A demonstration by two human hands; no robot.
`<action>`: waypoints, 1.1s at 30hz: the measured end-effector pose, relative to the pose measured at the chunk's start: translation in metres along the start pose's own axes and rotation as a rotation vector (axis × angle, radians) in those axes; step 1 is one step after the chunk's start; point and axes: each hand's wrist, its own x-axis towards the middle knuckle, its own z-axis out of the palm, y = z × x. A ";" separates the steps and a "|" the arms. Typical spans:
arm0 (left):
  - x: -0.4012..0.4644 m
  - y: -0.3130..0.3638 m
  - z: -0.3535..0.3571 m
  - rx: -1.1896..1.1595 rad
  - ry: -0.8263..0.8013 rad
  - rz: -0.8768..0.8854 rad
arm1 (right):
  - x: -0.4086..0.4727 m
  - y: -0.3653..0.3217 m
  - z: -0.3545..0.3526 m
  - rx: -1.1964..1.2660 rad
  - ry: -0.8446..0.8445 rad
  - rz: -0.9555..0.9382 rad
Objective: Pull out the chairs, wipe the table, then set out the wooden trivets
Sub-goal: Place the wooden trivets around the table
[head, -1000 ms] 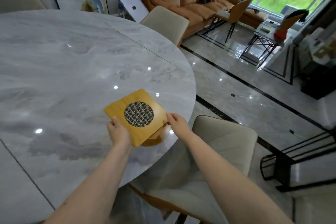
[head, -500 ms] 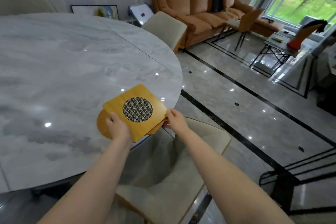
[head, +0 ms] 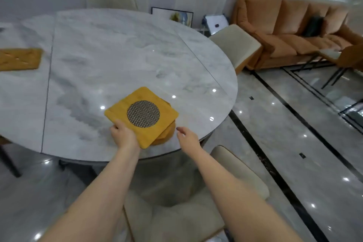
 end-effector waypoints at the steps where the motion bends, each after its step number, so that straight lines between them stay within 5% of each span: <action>1: 0.009 0.002 -0.002 -0.028 0.023 -0.003 | 0.010 -0.001 0.012 -0.109 -0.037 -0.072; 4: 0.032 0.006 -0.003 -0.064 0.101 -0.013 | 0.037 -0.008 0.043 -0.506 -0.151 -0.242; 8: 0.059 0.001 -0.002 -0.128 0.135 -0.030 | 0.059 -0.013 0.068 -0.703 -0.239 -0.348; 33: 0.078 -0.031 -0.001 -0.118 0.316 -0.011 | 0.097 0.003 0.070 -0.690 -0.437 -0.448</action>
